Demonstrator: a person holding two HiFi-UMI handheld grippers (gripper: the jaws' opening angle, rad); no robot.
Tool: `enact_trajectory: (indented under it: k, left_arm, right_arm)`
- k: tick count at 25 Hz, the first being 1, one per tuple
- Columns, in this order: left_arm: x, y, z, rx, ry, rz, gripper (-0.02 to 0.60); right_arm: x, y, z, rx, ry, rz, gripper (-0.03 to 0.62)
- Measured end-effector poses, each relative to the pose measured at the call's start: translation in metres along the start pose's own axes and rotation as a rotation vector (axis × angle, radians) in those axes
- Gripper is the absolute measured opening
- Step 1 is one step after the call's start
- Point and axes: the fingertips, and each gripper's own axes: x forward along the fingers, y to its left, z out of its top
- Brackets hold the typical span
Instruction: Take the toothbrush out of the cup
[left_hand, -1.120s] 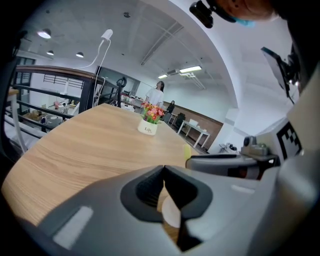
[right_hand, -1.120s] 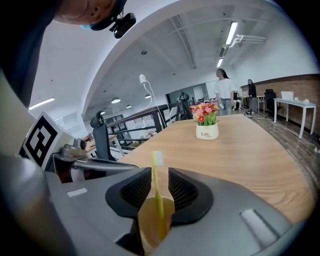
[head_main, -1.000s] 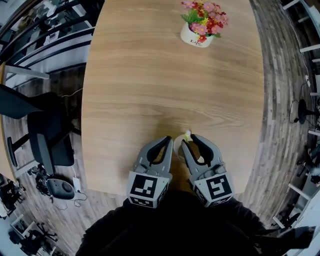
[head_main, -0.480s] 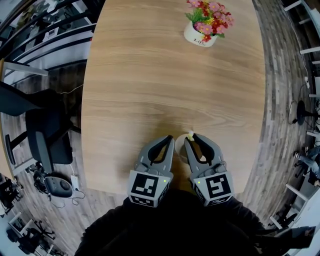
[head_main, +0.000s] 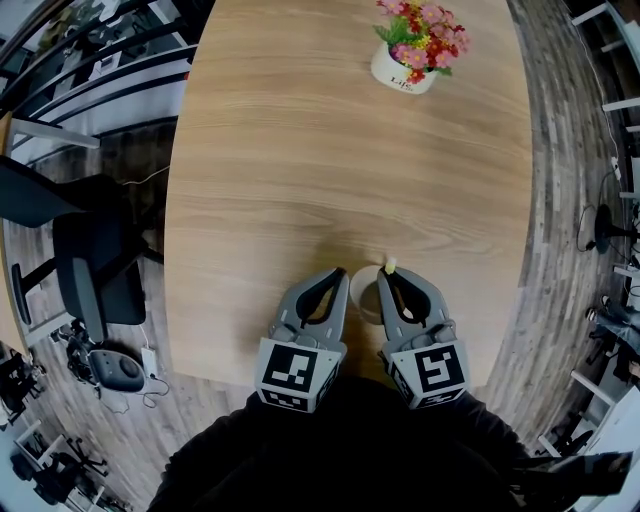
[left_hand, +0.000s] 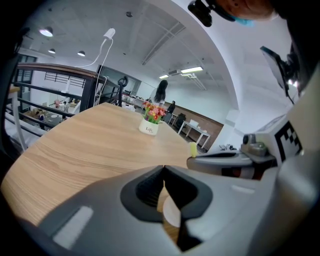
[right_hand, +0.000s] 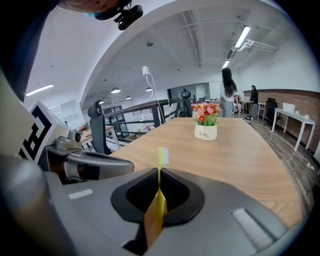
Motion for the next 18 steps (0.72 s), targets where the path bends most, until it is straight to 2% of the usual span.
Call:
enact_trajectory:
  k: [8, 18]
  left_arm:
    - [-0.009, -0.014, 0.007, 0.046, -0.025, 0.005, 0.009]
    - [-0.046, -0.049, 0.024, 0.157, -0.106, 0.040, 0.009]
  right_arm:
    - [-0.017, 0.001, 0.010, 0.024, -0.079, 0.016, 0.011]
    - [-0.065, 0.010, 0.035, 0.042, -0.230, 0.051, 0.011]
